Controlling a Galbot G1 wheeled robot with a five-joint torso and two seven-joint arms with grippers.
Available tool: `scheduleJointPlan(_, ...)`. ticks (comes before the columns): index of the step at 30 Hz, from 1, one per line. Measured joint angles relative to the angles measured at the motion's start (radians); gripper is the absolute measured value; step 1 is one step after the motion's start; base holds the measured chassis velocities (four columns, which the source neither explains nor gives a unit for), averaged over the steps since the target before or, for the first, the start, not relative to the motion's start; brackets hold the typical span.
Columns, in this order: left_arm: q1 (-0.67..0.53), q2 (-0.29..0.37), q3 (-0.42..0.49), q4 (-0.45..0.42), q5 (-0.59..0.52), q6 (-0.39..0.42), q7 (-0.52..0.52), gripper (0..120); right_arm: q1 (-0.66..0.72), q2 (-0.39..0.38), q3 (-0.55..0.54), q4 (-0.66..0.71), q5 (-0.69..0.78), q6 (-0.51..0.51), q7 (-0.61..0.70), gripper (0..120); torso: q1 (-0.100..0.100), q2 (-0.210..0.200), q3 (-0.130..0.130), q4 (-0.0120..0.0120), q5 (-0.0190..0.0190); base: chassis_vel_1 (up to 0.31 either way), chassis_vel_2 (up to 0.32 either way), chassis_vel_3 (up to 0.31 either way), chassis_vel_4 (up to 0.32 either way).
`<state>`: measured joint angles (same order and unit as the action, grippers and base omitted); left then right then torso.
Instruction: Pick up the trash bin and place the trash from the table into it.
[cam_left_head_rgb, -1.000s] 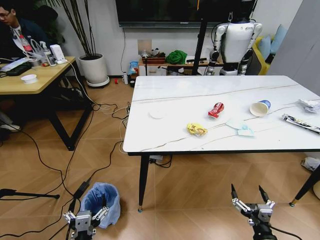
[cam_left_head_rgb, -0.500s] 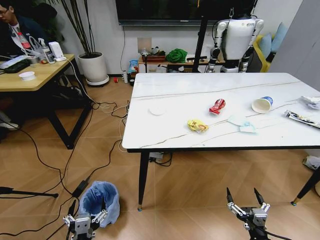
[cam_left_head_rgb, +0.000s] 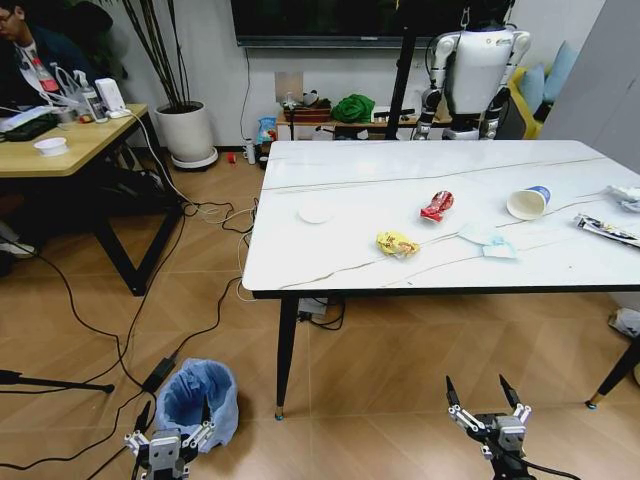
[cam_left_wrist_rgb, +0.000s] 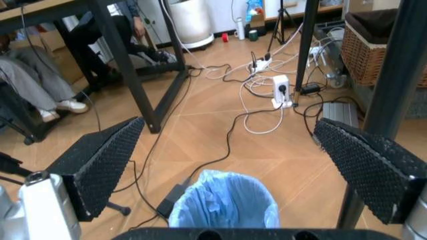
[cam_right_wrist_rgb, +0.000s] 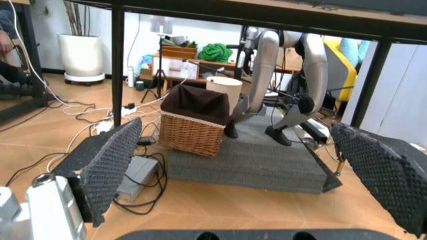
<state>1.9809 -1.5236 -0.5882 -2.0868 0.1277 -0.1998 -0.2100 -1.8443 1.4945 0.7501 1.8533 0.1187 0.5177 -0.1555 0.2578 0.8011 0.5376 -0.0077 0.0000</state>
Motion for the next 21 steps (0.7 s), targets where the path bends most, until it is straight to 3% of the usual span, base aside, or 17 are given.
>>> scheduleJointPlan(21,0.009,-0.007,0.012,0.001,0.019,-0.005,0.000,100,0.000,-0.004,-0.004,0.001,0.004,0.000,0.002,100,-0.041,-0.095,-0.055,0.0000,0.0000,0.000,0.000,0.000,0.000)
